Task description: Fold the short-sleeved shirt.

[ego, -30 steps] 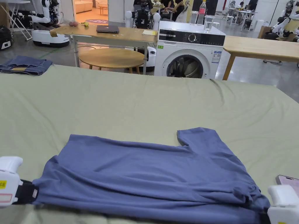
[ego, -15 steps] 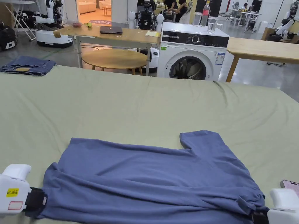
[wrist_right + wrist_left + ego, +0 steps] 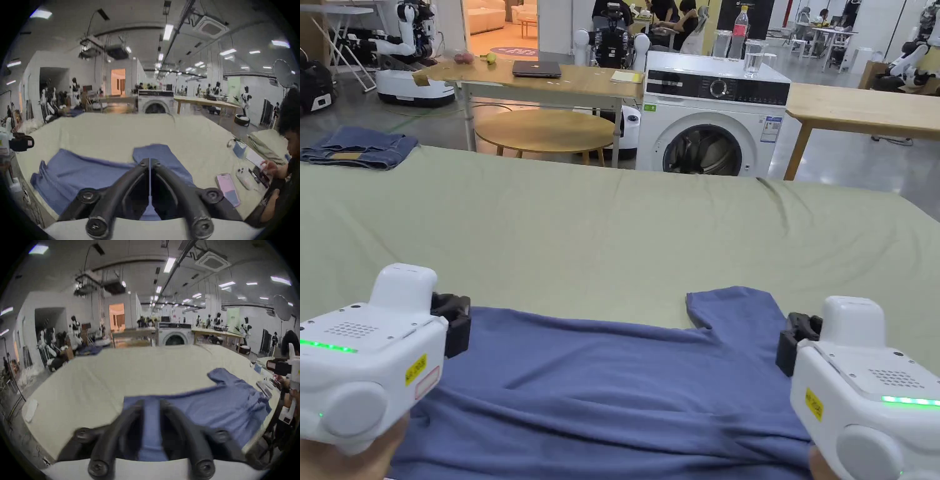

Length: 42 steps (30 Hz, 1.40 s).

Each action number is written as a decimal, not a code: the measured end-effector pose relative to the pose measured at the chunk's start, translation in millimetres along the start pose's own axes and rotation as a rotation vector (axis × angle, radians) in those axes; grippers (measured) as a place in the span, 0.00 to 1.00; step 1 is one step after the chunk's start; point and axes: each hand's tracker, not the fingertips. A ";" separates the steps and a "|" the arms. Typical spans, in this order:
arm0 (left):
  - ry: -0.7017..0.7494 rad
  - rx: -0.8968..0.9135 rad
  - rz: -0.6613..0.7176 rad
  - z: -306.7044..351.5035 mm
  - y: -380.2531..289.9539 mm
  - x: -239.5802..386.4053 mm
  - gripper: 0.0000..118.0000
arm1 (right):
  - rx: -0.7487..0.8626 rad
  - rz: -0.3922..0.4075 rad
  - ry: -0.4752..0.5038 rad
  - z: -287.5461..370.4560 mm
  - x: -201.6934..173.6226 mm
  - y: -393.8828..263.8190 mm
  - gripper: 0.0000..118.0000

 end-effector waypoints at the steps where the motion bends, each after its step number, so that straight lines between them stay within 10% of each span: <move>1: 0.018 0.017 -0.016 -3.2 -1.5 0.5 0.00 | 0.008 -0.008 0.013 -2.2 -4.8 0.8 0.00; 19: -0.030 -0.403 0.155 -175.6 47.6 -104.4 0.00 | -0.132 -0.021 0.057 -73.0 -23.5 -6.7 0.00; 26: -0.107 -0.652 0.241 -258.6 52.8 -135.2 0.51 | -0.211 -0.045 0.077 -92.3 -12.8 -16.4 0.00; 35: -0.051 -0.840 0.245 -309.4 21.5 -128.2 0.50 | -0.252 -0.034 0.044 -100.8 0.9 -20.1 0.00; 42: 0.001 -0.789 0.181 -294.5 20.6 -105.1 0.20 | -0.275 -0.025 0.033 -102.0 5.0 -23.4 0.00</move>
